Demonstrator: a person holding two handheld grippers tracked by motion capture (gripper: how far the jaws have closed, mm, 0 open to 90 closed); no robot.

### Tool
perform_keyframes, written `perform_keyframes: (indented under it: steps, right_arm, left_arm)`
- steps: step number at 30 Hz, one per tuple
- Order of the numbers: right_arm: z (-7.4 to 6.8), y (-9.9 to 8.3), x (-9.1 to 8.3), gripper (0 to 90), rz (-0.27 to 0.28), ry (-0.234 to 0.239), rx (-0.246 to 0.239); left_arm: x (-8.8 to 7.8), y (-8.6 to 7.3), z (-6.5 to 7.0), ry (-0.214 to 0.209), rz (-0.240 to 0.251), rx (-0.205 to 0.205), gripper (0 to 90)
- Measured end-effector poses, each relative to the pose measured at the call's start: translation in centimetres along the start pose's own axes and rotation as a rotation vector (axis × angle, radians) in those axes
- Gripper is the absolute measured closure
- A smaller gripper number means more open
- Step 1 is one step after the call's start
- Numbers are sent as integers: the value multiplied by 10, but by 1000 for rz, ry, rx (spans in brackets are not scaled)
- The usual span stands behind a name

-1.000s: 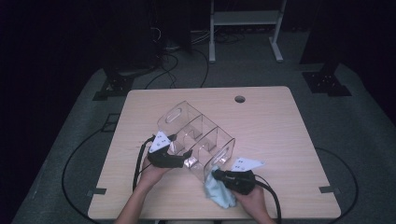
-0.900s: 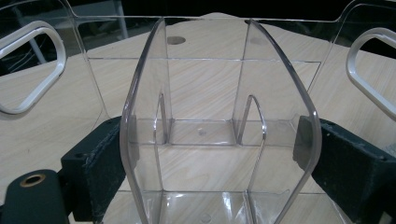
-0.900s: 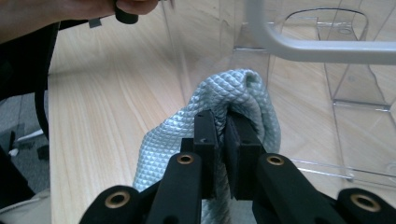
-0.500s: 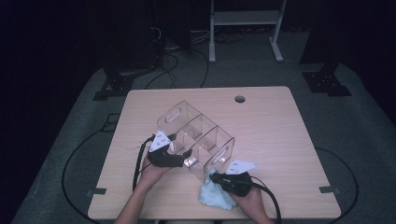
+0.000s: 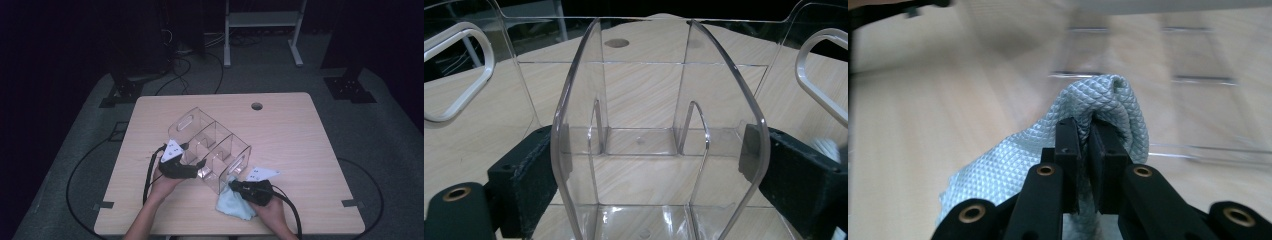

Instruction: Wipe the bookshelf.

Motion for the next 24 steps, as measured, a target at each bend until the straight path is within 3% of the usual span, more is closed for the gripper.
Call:
perform_keyframes:
  steps: [2,5,9,13,16,18,20,24]
  right_arm:
    - [-13,0,3,830,-2,43,-28]
    - [-18,1,3,831,-16,48,-60]
    - [7,2,-5,831,-5,-35,-28]
    - [42,-1,-16,831,15,-127,55]
    - [40,-3,-16,830,12,-112,62]
    - [27,-2,-13,830,0,-84,22]
    - [24,-1,-14,832,-5,-85,-5]
    - [46,0,-20,831,19,-143,46]
  left_arm:
    - [-1,0,-1,-6,-4,2,104]
    - [-3,-1,-1,-18,-11,1,110]
    - [-5,-2,0,-32,-7,6,112]
    - [-5,-2,2,-48,-13,18,111]
    - [-5,-1,3,-54,-11,20,110]
    - [-6,-2,2,-60,-16,20,110]
    - [-7,-3,2,-63,-11,18,111]
    - [-8,-3,2,-65,-9,19,111]
Point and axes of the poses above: each handheld gripper's, and its own axes: x roughly forward along the jaws, y roughly out of its top, z roughly to its right, the point moved 6 cm from there along x, roughly forward along the jaws, and after that the axes turned 4 degrees about -y, right-handed, at the moved point
